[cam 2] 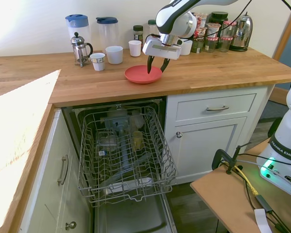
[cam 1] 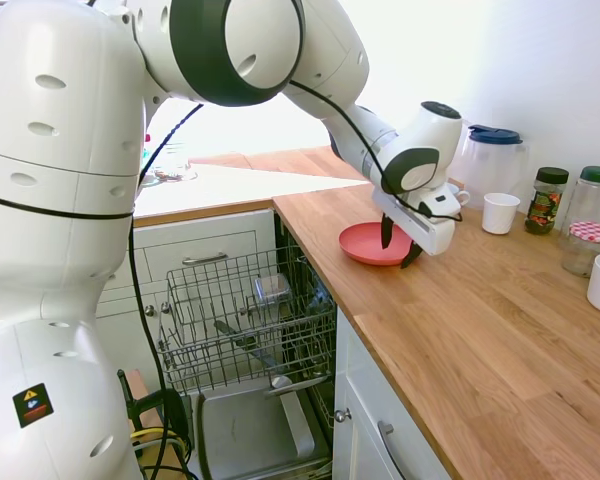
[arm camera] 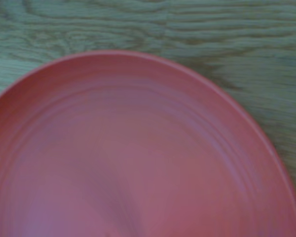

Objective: Put the plate in the dishwasher

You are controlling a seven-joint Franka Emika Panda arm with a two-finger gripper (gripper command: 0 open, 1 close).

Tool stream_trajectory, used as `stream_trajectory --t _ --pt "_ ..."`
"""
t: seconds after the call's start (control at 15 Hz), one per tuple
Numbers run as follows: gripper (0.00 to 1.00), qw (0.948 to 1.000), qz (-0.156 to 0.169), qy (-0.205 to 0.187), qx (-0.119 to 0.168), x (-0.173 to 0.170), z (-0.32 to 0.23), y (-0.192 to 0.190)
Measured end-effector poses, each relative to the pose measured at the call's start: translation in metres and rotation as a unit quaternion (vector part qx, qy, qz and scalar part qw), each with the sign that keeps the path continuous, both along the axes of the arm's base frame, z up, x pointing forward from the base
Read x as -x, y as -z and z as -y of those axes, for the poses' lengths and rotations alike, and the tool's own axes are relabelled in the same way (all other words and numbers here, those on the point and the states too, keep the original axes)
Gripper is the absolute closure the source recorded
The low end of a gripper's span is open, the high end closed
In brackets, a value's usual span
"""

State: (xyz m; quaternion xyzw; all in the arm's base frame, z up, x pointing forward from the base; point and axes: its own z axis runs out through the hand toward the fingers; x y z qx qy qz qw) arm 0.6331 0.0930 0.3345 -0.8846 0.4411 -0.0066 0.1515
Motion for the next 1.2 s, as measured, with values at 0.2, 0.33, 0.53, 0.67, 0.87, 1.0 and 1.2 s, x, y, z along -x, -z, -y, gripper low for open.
stream_trajectory --t 0.2,0.33,0.53,0.67,0.87,1.0,1.2 --pt "1.0 1.0 -0.001 0.002 -0.005 -0.001 0.003 0.002" --pt "1.0 1.0 -0.001 0.002 -0.007 -0.001 0.005 0.004" --pt "1.0 1.0 -0.002 0.001 -0.008 -0.002 0.006 0.006" --pt "1.0 0.9999 -0.002 0.002 -0.01 -0.002 0.006 0.007" --pt "1.0 0.9998 0.002 0.005 -0.02 -0.003 0.006 0.005" --pt "1.0 0.9998 0.005 0.002 -0.021 -0.003 0.005 0.005" --pt "1.0 0.9998 0.013 -0.015 -0.002 -0.002 -0.006 -0.002"
